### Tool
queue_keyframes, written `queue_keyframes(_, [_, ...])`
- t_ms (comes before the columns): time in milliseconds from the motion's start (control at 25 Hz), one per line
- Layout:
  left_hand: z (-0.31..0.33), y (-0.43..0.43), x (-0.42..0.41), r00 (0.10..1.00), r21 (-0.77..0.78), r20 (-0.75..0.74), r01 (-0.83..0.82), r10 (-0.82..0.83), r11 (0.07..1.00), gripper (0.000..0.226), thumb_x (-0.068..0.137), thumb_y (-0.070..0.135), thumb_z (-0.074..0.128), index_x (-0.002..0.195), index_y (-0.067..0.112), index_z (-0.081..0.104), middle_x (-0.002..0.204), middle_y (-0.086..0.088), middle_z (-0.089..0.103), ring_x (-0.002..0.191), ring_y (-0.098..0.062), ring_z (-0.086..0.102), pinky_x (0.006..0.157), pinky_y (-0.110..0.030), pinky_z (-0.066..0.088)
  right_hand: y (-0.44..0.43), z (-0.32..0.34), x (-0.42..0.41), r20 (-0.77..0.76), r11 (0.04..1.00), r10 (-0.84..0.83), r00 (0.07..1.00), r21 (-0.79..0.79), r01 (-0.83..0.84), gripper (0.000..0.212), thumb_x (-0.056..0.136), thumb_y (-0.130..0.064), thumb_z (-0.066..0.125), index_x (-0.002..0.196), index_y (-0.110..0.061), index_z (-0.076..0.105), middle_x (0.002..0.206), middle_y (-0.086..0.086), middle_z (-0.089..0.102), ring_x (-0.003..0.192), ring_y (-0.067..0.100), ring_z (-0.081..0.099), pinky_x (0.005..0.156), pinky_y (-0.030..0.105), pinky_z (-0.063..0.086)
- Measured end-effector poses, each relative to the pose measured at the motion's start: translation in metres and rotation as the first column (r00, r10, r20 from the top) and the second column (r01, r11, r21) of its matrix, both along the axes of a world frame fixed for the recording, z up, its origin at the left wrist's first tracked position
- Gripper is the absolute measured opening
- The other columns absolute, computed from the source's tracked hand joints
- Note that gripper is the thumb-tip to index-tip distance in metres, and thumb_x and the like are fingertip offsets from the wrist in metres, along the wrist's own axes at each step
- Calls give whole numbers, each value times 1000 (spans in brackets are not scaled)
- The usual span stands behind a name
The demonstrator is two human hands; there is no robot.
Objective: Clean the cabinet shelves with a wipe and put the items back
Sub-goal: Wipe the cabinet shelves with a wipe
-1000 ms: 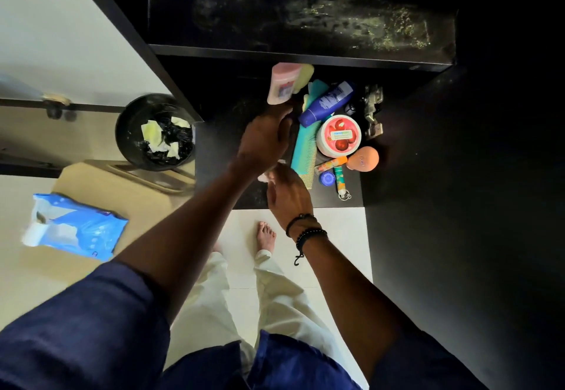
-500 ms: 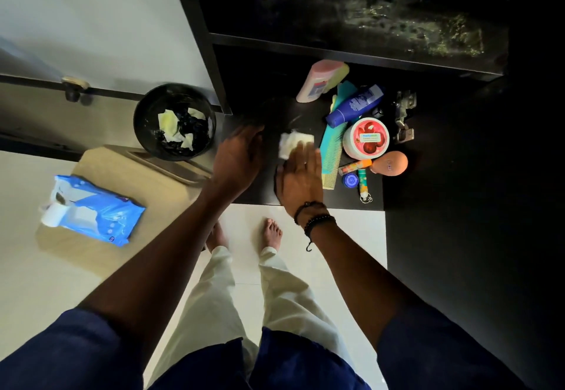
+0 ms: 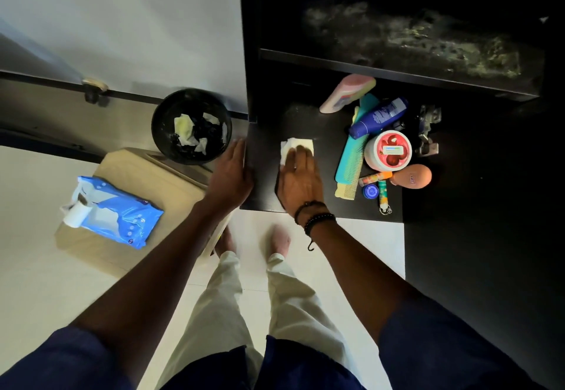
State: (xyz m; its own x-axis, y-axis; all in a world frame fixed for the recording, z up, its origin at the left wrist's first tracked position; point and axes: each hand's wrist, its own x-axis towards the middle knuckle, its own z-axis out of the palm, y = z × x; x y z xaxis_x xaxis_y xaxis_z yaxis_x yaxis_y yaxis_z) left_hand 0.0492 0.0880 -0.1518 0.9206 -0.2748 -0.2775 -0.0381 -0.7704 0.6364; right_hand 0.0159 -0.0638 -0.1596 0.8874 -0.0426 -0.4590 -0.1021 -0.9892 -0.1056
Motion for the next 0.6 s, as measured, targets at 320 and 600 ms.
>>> queue_keyframes(320, [-21,13,2,950,146,-221,255,-220,956,56,101,20,31,151,5,13,159,-14,11,140,-33,31,110,-37,32,0,-38,105,120,998,44,992,-56,-38,58,95,-20,30,148,0,18,157,24,7,144,43,2,120,47,-2])
queue_keyframes(600, [-16,20,-13,962,-56,-228,144,-153,988,64,100,11,36,152,11,-1,158,-14,15,127,-36,47,100,-43,45,7,-11,-73,78,992,72,994,95,-80,64,97,-44,30,151,-11,18,158,10,18,146,27,15,119,41,18])
